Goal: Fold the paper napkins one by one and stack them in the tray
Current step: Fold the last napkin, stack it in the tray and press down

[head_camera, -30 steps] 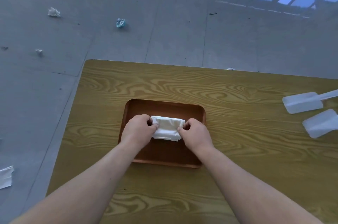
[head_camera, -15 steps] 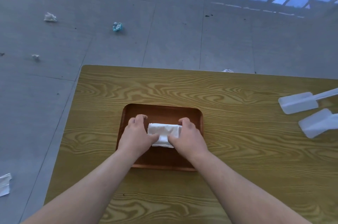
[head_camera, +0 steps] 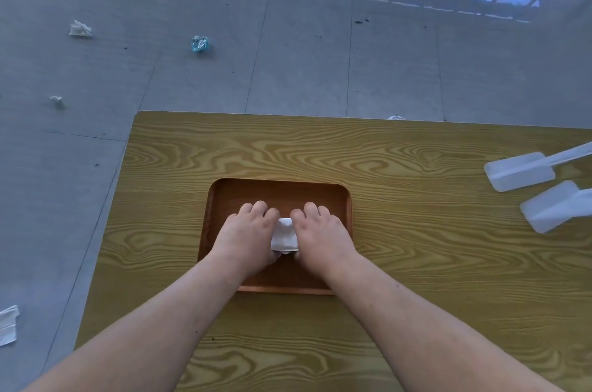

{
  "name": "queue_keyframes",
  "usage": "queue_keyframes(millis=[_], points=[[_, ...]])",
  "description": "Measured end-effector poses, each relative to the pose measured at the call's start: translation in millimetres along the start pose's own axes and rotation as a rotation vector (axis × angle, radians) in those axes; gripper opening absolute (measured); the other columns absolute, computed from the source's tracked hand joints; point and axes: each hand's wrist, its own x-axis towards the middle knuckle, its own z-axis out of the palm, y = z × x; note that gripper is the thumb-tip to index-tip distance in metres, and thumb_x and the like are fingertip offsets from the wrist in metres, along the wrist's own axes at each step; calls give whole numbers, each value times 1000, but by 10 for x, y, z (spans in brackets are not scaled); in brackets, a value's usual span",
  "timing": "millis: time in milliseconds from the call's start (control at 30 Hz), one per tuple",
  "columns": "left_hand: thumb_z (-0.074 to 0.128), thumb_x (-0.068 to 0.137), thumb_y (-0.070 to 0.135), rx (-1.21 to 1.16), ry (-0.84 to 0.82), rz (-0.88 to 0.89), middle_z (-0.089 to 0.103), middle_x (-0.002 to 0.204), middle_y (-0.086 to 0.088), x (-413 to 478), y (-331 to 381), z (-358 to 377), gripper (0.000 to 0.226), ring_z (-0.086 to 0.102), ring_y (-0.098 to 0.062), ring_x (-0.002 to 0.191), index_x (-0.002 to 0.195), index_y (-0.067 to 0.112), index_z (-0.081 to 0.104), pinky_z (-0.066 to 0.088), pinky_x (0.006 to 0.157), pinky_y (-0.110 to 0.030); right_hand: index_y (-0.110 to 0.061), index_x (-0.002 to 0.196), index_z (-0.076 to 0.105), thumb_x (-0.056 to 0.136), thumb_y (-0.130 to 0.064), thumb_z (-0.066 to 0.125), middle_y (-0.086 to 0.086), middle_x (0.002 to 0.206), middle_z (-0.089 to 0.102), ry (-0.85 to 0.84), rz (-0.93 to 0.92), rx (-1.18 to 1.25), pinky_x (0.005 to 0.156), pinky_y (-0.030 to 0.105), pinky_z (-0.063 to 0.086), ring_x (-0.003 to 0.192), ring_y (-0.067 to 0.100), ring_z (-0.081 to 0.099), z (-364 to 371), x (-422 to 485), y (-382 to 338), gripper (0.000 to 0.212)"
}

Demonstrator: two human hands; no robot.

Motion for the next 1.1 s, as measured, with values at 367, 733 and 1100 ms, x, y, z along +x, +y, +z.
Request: queue_keyframes(millis=[367, 733, 1100], points=[[68, 89, 43, -174, 118, 102, 64, 125, 0, -280, 87, -25, 38, 59, -25, 117, 120, 20, 70, 54, 95, -38, -14, 128, 60, 97, -29, 49, 9, 131, 62, 144, -154, 119, 96, 44, 50, 114, 30, 56, 84, -237, 29, 36], [70, 89, 50, -90, 106, 8, 53, 137, 4, -26, -6, -25, 59, 52, -21, 124, 141, 26, 55, 51, 96, -36, -19, 103, 65, 96, -22, 49, 3, 109, 63, 196, -110, 48, 88, 42, 47, 104, 27, 54, 88, -88, 38, 18], [70, 81, 59, 9, -3, 47, 44, 148, 4, 0, -43, 48, 89, 45, -21, 132, 156, 27, 34, 48, 99, -34, -17, 155, 30, 82, -44, 73, 9, 152, 41, -50, -125, -15, 106, 45, 45, 132, 32, 44, 61, -6, 92, 89]])
